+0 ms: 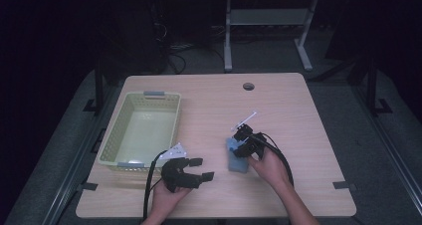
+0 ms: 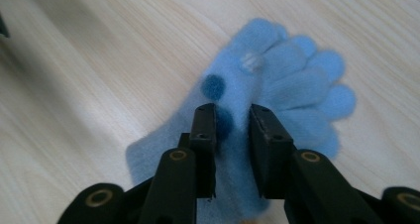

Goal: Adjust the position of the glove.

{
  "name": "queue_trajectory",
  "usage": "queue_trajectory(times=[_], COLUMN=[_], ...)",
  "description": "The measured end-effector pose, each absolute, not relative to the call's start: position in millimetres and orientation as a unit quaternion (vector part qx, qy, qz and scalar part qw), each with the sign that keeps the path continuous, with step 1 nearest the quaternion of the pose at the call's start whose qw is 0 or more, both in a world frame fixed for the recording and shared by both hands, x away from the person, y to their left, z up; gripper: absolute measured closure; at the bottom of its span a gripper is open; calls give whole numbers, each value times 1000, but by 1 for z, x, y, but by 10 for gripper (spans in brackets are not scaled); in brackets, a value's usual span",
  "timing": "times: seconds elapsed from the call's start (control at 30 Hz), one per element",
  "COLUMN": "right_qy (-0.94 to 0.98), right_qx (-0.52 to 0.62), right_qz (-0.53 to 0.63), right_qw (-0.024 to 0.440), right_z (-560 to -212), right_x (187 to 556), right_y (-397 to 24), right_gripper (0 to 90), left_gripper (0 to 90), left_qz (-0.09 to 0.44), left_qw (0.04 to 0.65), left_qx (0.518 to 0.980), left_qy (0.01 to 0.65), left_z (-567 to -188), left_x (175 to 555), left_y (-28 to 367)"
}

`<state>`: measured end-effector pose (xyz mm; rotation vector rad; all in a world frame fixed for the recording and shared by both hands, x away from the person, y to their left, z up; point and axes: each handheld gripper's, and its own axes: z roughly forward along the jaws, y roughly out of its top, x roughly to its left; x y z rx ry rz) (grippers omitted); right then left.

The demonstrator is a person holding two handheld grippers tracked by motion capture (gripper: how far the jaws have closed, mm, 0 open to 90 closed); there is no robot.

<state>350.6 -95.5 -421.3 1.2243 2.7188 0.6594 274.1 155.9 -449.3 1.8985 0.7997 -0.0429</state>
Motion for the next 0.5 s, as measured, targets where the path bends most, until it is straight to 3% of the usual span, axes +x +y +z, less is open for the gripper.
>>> queue_trajectory(times=[0.1, 0.2, 0.27, 0.5], right_qy=[889, 887, 886, 883], right_qx=[403, 402, 400, 398], right_qz=[211, 221, 227, 240], right_qw=[49, 53, 58, 63], right_z=[-422, -420, -419, -417], right_x=[351, 351, 350, 349], right_y=[-96, -97, -98, -98], right_gripper=[689, 589, 585, 743], left_gripper=[236, 236, 236, 236], left_qz=[-17, -17, -17, -19], left_qw=[516, 515, 515, 516], left_qx=[789, 790, 790, 788], left_qy=[334, 334, 333, 336], left_z=[-449, -449, -449, -450], left_x=[274, 274, 275, 274], left_y=[156, 156, 156, 155])
